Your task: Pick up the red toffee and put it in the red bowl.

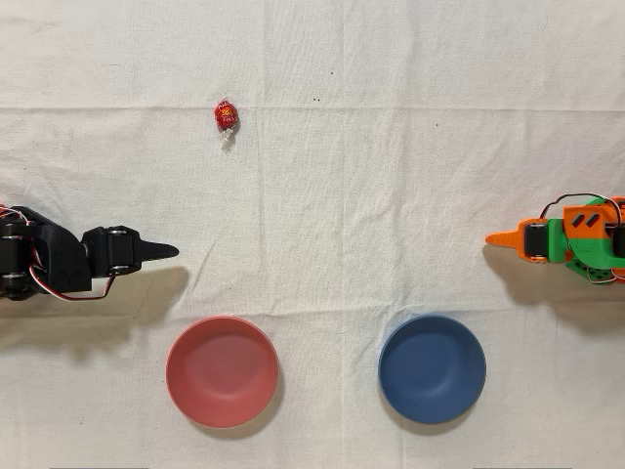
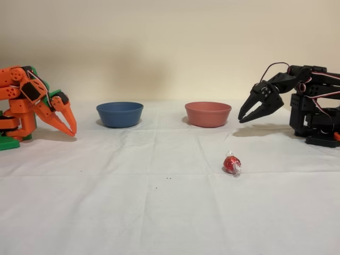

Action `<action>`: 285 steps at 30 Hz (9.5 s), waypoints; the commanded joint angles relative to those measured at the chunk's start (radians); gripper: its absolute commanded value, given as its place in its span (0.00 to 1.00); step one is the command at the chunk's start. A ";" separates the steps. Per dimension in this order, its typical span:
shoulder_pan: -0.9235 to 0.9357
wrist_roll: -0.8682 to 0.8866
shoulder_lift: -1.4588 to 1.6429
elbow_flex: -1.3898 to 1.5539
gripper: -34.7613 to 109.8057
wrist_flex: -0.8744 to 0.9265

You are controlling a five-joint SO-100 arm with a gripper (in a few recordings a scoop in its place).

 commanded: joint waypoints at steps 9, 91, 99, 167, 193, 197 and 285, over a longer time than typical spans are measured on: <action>0.012 -0.011 0.014 0.023 0.25 0.011; -0.449 0.023 -1.051 -1.193 0.38 0.229; -0.495 0.040 -1.155 -1.227 0.41 0.176; -0.675 0.092 -1.542 -1.002 0.42 -0.357; -0.667 0.052 -1.661 -1.043 0.42 -0.443; -0.660 0.044 -1.697 -1.066 0.42 -0.454; -0.607 0.023 -1.368 -1.006 0.33 -0.261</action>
